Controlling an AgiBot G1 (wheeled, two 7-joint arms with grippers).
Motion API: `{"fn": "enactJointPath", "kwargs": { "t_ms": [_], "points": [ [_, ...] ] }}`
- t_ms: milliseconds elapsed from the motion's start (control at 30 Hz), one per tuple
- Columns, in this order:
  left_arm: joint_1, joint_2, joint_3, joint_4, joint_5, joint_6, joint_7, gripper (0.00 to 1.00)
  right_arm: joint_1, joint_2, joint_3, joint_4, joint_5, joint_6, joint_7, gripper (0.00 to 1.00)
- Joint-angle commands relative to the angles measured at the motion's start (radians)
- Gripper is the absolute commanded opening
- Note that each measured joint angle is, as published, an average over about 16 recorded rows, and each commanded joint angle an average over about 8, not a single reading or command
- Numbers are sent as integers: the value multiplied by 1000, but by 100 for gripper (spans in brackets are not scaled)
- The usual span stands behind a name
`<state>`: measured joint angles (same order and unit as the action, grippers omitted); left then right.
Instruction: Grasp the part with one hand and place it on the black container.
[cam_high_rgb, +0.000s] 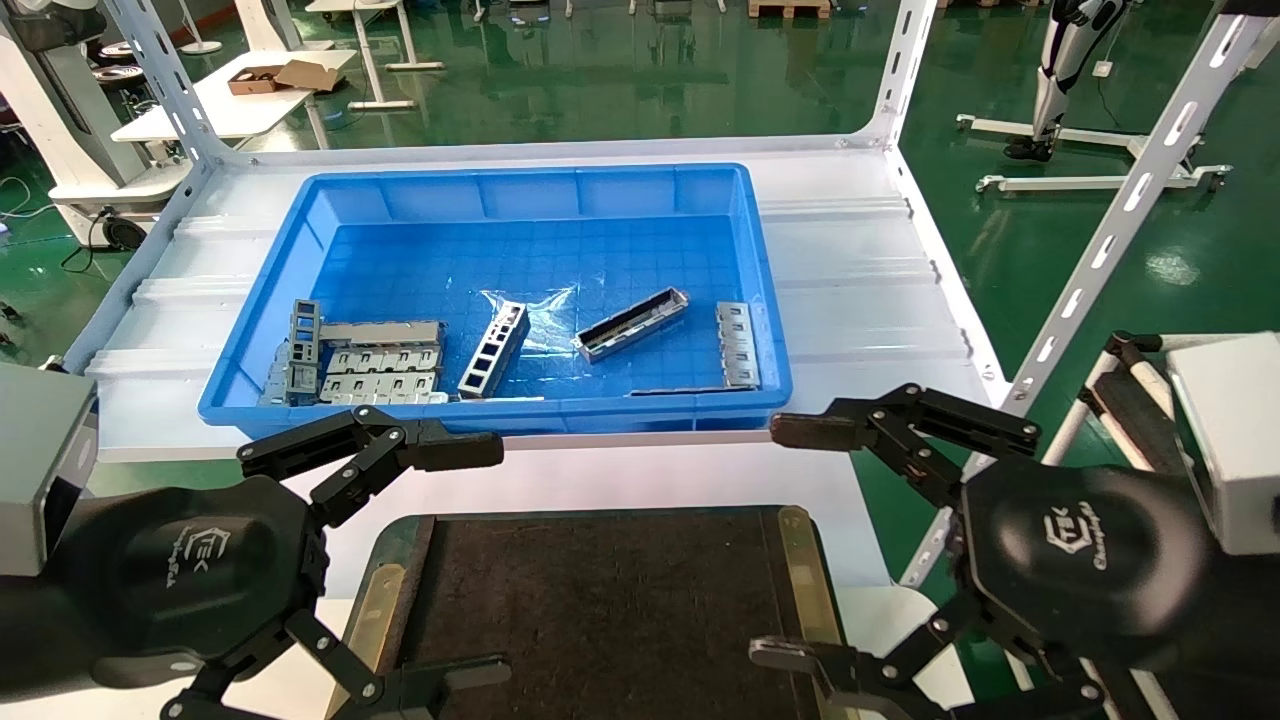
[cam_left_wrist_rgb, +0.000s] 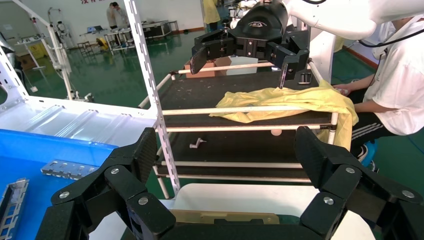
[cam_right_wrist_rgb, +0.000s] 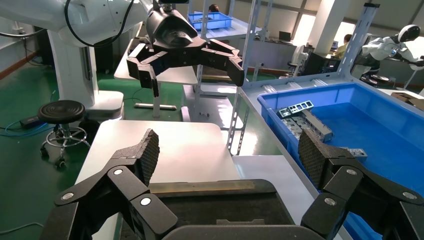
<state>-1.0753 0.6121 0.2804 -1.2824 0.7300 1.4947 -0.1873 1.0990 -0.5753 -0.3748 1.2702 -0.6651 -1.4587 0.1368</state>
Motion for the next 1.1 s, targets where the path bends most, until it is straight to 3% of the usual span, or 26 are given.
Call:
{"fn": "enactJointPath", "kwargs": {
  "t_ms": [33,1100],
  "points": [
    [0,0,0,0,0,0,0,100,0,0,0,0,0,0,0,100],
    [0,0,0,0,0,0,0,100,0,0,0,0,0,0,0,100]
  ]
}}
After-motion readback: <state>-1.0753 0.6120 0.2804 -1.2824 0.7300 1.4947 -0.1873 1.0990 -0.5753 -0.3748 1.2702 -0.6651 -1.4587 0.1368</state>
